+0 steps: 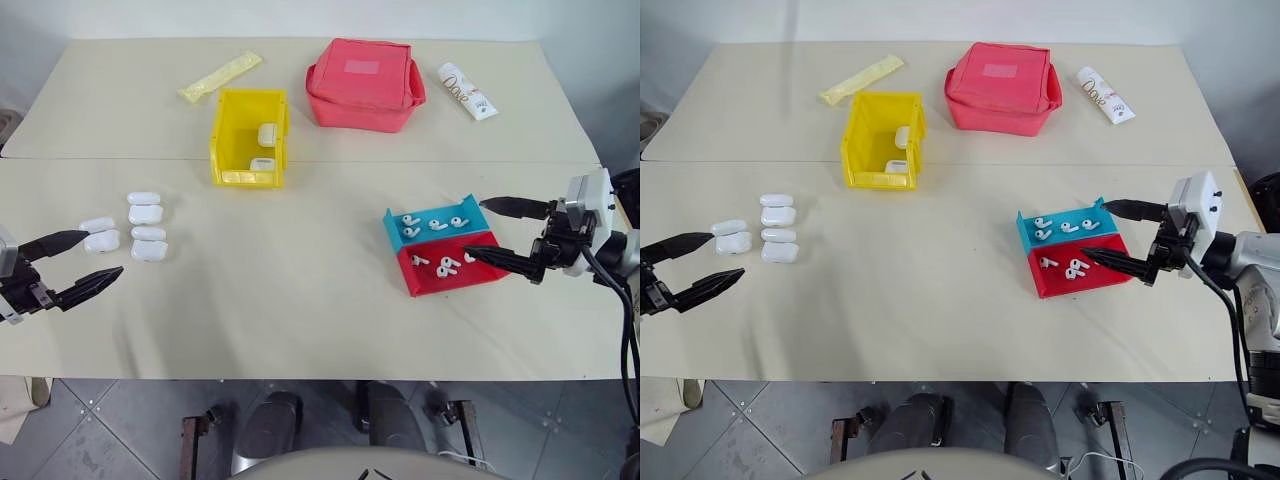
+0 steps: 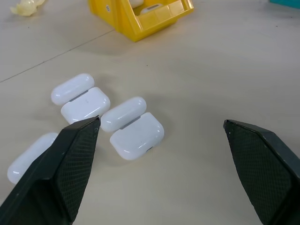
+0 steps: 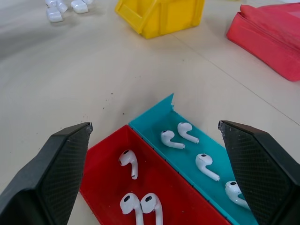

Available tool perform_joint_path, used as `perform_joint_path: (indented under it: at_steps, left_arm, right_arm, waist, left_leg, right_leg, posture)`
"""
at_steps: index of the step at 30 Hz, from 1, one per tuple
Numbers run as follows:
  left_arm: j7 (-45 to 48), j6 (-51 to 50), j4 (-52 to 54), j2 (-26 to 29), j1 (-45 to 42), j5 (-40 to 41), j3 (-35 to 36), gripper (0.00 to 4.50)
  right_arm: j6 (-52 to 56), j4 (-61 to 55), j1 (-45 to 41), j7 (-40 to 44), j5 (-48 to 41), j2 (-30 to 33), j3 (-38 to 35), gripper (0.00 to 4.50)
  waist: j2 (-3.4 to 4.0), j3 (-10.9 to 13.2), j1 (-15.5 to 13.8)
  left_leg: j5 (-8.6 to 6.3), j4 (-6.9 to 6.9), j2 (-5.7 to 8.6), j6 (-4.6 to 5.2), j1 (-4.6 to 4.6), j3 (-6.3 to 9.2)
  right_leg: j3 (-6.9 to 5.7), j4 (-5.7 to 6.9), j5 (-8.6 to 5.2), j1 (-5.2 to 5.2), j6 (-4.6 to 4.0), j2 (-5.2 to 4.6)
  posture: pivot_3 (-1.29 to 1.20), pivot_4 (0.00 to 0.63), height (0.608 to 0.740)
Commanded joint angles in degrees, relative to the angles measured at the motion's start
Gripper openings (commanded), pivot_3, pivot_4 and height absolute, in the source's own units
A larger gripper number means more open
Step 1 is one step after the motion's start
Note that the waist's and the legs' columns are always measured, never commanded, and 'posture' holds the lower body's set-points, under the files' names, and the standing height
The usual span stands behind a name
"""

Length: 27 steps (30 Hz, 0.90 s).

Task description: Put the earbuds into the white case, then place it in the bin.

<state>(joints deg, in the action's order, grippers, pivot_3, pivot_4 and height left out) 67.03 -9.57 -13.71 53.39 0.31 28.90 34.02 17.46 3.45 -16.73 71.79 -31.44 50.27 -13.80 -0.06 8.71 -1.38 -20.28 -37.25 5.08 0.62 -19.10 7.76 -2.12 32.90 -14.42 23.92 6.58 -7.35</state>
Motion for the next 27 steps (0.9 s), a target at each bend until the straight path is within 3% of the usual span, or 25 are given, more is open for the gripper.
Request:
perform_joint_path:
  at_steps: [1, 4, 6, 11, 18, 27]
  left_arm:
    - [0.08, 1.60, 1.41, 0.13, -1.13, 1.03, 1.25, 4.47]
    - [-5.13, 0.00, 2.17, 0.26, -1.39, -1.31, 0.77, 4.47]
    - [-5.76, -5.23, 4.02, 0.57, -0.71, 1.19, 1.20, 4.47]
    - [-5.34, -7.93, 12.22, 0.00, 10.47, 1.70, 9.80, 4.47]
    - [-6.20, -11.40, 14.97, -1.91, 25.16, -0.84, 18.68, 4.47]
    - [-6.62, -13.42, 21.03, -6.85, 33.99, 0.05, 22.44, 4.47]
  right_arm:
    - [-1.06, -1.02, -1.01, -0.06, 0.02, -0.51, -0.14, 4.50]
    - [-1.02, -0.85, -1.38, -0.14, 0.22, -0.87, 0.03, 4.50]
    - [-0.94, -0.97, -1.34, -0.08, 0.15, -1.03, -0.01, 4.50]
    - [-1.95, 1.26, -4.05, 1.21, 1.05, -1.39, 1.81, 4.50]
    - [-7.83, 7.32, -10.65, 4.23, 5.28, -2.73, 6.31, 4.50]
    - [-10.87, 14.82, -18.40, 9.27, 7.26, -5.21, 9.88, 4.50]
  waist:
    - [0.00, 0.00, 0.02]
    - [0.00, 0.00, 0.02]
    - [0.00, 0.00, 0.02]
    - [-0.02, -0.01, 0.74]
    - [-0.01, 0.00, 1.34]
    - [-0.03, -0.01, 0.92]
  left_leg:
    - [0.00, 0.01, -0.01, 0.00, 0.00, 0.00]
    - [0.00, 0.01, -0.02, -0.01, 0.00, 0.00]
    - [0.00, 0.01, -0.01, -0.01, 0.01, -0.01]
    - [-0.05, 0.04, -0.11, 0.00, 0.04, -0.12]
    - [-0.16, 0.05, -0.47, -0.13, 0.06, -0.41]
    - [-0.24, 0.00, -0.56, -0.12, 0.05, -0.47]
  right_leg:
    - [-0.01, 0.00, 0.00, 0.00, 0.00, 0.00]
    - [0.00, 0.00, 0.00, 0.00, 0.00, 0.01]
    - [0.01, 0.00, 0.01, 0.00, 0.01, 0.02]
    - [0.12, 0.01, 0.01, 0.04, 0.01, 0.02]
    - [0.16, -0.15, 0.01, 0.07, 0.01, 0.15]
    - [0.18, -0.30, 0.00, 0.01, 0.00, 0.14]
  posture:
    - [0.00, 0.150, 0.740]
    - [0.00, 0.150, 0.740]
    - [0.00, 0.150, 0.740]
    - [0.00, 0.150, 0.740]
    - [0.00, 0.150, 0.740]
    - [0.00, 0.150, 0.740]
